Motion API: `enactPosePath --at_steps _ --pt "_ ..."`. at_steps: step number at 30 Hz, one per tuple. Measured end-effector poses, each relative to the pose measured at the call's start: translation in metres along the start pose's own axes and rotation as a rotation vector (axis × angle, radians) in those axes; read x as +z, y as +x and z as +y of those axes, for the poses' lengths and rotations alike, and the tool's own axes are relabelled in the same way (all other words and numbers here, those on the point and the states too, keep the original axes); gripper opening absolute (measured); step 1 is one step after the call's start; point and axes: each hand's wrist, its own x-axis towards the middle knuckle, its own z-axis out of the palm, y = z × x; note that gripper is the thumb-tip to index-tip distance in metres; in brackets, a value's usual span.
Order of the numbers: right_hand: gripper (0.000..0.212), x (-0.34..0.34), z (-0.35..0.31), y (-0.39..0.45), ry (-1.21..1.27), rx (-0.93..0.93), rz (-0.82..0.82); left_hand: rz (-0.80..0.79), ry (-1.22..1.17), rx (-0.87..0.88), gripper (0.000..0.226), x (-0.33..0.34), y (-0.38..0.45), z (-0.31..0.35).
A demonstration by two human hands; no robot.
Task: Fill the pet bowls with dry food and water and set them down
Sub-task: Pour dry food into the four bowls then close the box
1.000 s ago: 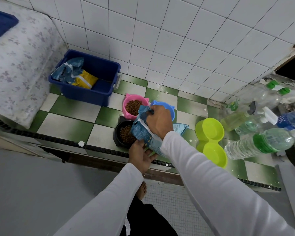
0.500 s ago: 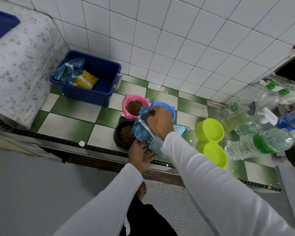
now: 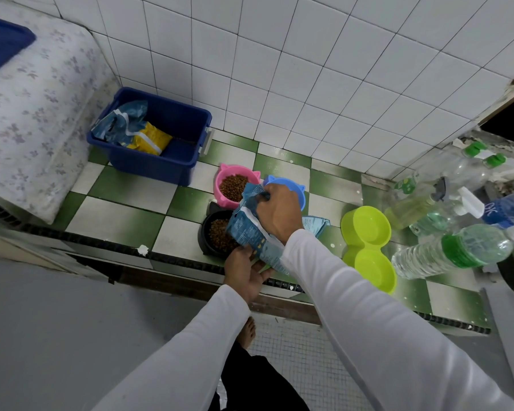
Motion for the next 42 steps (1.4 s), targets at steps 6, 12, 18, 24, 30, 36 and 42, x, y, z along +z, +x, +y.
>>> enactPosePath --at_steps 6,12,18,24,30,36,42 --pt "0.013 -0.002 0.000 0.001 -0.024 0.001 0.001 0.005 -0.008 -0.013 0.011 0.003 -0.002 -0.002" --pt "0.014 -0.005 -0.002 0.000 -0.027 -0.010 0.005 -0.005 -0.012 -0.018 0.015 0.003 -0.002 -0.002" --pt "0.016 -0.004 0.001 -0.002 -0.007 0.015 -0.002 0.005 0.011 -0.027 0.015 0.002 -0.001 -0.003" --pt "0.015 -0.005 0.011 -0.005 0.046 0.053 0.033 -0.013 0.063 -0.017 0.014 0.001 0.000 -0.004" --pt "0.019 -0.016 0.021 -0.013 0.183 0.136 0.079 -0.028 0.150 0.016 0.017 -0.001 0.000 -0.003" --pt "0.012 -0.020 0.043 -0.018 0.368 0.243 0.116 -0.016 0.279 0.115 0.029 0.000 0.002 -0.001" --pt "0.010 -0.021 0.059 -0.024 0.679 0.360 0.117 0.016 0.368 0.214 0.029 0.001 0.001 0.003"
